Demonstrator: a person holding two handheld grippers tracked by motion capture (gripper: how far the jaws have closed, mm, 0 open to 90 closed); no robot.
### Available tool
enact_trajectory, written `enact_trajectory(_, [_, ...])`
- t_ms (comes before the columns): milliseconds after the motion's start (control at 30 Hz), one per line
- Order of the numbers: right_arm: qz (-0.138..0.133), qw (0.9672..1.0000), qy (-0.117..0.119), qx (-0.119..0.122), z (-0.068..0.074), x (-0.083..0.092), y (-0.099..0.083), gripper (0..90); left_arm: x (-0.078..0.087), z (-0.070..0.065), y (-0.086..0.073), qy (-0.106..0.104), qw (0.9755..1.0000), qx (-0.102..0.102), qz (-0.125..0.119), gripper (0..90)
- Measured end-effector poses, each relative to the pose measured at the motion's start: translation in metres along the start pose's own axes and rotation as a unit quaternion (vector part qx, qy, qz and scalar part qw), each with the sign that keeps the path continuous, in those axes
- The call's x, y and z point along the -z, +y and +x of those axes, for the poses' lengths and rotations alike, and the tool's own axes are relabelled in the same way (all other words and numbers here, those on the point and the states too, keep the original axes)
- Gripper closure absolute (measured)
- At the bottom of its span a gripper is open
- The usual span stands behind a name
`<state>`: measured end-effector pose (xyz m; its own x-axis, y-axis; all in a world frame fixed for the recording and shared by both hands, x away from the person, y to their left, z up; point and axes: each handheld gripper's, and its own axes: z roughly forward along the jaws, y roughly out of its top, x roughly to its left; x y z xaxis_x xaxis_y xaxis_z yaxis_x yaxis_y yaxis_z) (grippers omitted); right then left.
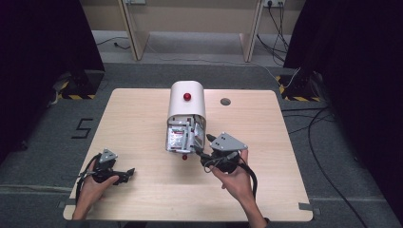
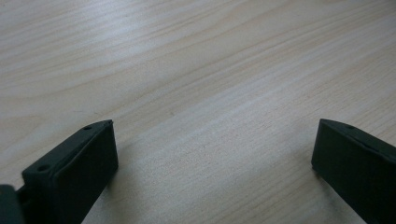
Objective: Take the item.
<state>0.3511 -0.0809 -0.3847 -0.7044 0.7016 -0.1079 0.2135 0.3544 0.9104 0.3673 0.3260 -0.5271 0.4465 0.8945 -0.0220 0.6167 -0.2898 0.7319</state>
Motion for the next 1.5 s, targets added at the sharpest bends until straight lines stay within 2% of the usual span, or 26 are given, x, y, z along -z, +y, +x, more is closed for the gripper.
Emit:
enact_trajectory(300, [0.009, 0.9999, -0.003, 0.010, 0.003, -0.011, 0.007, 44.6, 0.000, 0.000, 0.000, 0.000, 1.0000, 0.000, 0.000, 0.0])
enact_trajectory(633, [0.022, 0.9991, -0.031, 0.021, 0.003, -0.027, 0.009, 46.1, 0.000, 0.000, 0.000, 0.000, 1.0000, 0.000, 0.000, 0.0])
enact_trajectory(1067, [0.036, 0.9975, -0.052, 0.032, -0.001, -0.041, 0.007, 51.3, 0.000, 0.000, 0.000, 0.000, 1.0000, -0.002, 0.001, 0.0])
enact_trajectory(1167, [0.035, 0.9973, -0.055, 0.032, -0.002, -0.043, 0.007, 55.4, 0.000, 0.000, 0.000, 0.000, 1.0000, -0.001, 0.001, 0.0])
enact_trajectory(1200, [0.035, 0.9970, -0.058, 0.038, -0.002, -0.044, 0.007, 60.1, 0.000, 0.000, 0.000, 0.000, 1.0000, -0.002, 0.001, 0.0])
enact_trajectory(1300, [0.033, 0.9969, -0.061, 0.036, -0.003, -0.045, 0.006, 66.6, 0.000, 0.000, 0.000, 0.000, 1.0000, -0.002, 0.001, 0.0])
enact_trajectory(1333, [0.033, 0.9969, -0.061, 0.036, -0.003, -0.045, 0.006, 66.6, 0.000, 0.000, 0.000, 0.000, 1.0000, -0.002, 0.001, 0.0])
enact_trajectory(1367, [0.029, 0.9969, -0.064, 0.036, -0.004, -0.046, 0.005, 72.1, 0.000, 0.000, 0.000, 0.000, 1.0000, -0.001, 0.001, 0.0])
enact_trajectory(1433, [0.024, 0.9970, -0.063, 0.037, -0.005, -0.045, 0.005, 73.5, 0.000, 0.000, 0.000, 0.000, 1.0000, -0.001, 0.001, 0.0])
enact_trajectory(1500, [0.015, 0.9971, -0.065, 0.038, -0.003, -0.041, 0.005, 79.2, 0.000, 0.000, 0.000, 0.000, 1.0000, -0.001, 0.001, 0.0])
